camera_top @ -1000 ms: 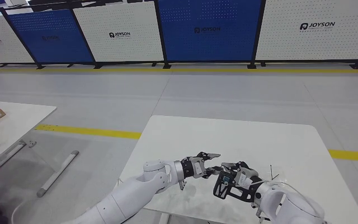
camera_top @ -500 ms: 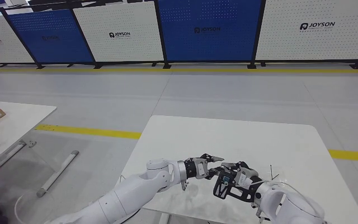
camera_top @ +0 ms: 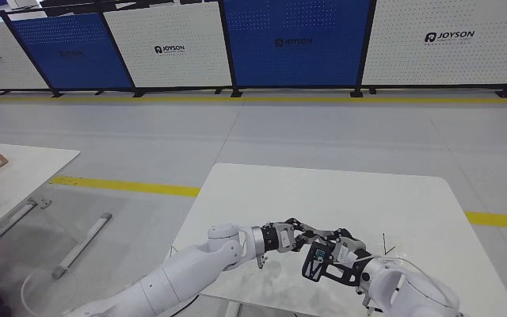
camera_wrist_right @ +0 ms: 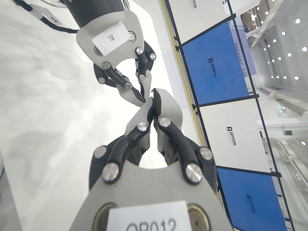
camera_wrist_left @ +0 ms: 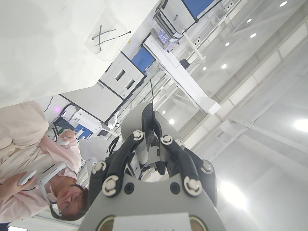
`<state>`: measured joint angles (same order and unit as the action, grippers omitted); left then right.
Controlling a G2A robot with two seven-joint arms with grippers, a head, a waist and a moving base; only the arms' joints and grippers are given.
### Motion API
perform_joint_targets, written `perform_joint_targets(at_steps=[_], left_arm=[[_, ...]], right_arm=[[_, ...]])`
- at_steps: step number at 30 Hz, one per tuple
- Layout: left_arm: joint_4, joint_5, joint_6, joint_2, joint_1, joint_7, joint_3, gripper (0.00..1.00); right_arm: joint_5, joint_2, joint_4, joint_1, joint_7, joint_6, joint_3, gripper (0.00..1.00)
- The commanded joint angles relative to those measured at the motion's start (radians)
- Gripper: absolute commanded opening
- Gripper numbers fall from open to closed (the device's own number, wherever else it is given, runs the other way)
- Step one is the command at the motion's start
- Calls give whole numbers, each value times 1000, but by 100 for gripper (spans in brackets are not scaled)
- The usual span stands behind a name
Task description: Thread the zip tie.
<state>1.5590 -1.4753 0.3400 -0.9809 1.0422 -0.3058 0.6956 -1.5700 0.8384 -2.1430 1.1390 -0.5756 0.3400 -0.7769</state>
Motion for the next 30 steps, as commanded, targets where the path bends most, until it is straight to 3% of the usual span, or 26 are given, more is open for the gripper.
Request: perform_joint_targets(at_steps=[1, 4, 6, 8, 11, 13, 18, 19, 20, 21, 23, 26, 30], left_arm=[[1, 5, 0, 0, 1, -1, 1, 0], [4, 10, 0, 1, 4, -1, 3, 0], [5, 13, 0, 1, 6, -1, 4, 0], [6, 16, 0, 1, 7, 0, 3, 0], [3, 17, 0, 0, 6, 1, 1, 0], [1, 16, 0, -1, 6, 2, 1, 0], [-7, 10, -13, -5, 8, 19, 15, 0], [-5, 11, -19, -6, 11, 23, 18, 0], [-4, 16, -24, -6, 14, 27, 20, 0], [-2, 23, -33, -7, 18, 34, 24, 0], [1, 42, -61, -8, 27, 55, 33, 0], [11, 89, -125, -7, 49, 118, 52, 0], [49, 219, -267, -4, 93, 254, 76, 0]], right_arm=[[0, 1, 7, 7, 10, -6, -3, 0], [0, 4, 10, 20, 16, 0, -14, 0], [0, 5, 10, 27, 15, 0, -18, 27], [0, 5, 8, 31, 9, 0, -19, 41], [0, 5, 6, 34, 5, 0, -18, 50], [0, 4, 4, 35, 4, 0, -18, 61], [1, 3, 0, 40, 8, 0, -24, 69], [4, 3, -1, 42, 10, 0, -30, 75], [8, 4, -3, 46, 15, -4, -38, 88], [13, 4, -5, 53, 21, -10, -48, 91], [36, 4, -8, 69, 42, -30, -70, 100], [60, 1, -1, 104, 55, -72, -117, 100], [170, 0, 13, 156, 74, -121, -182, 100]])
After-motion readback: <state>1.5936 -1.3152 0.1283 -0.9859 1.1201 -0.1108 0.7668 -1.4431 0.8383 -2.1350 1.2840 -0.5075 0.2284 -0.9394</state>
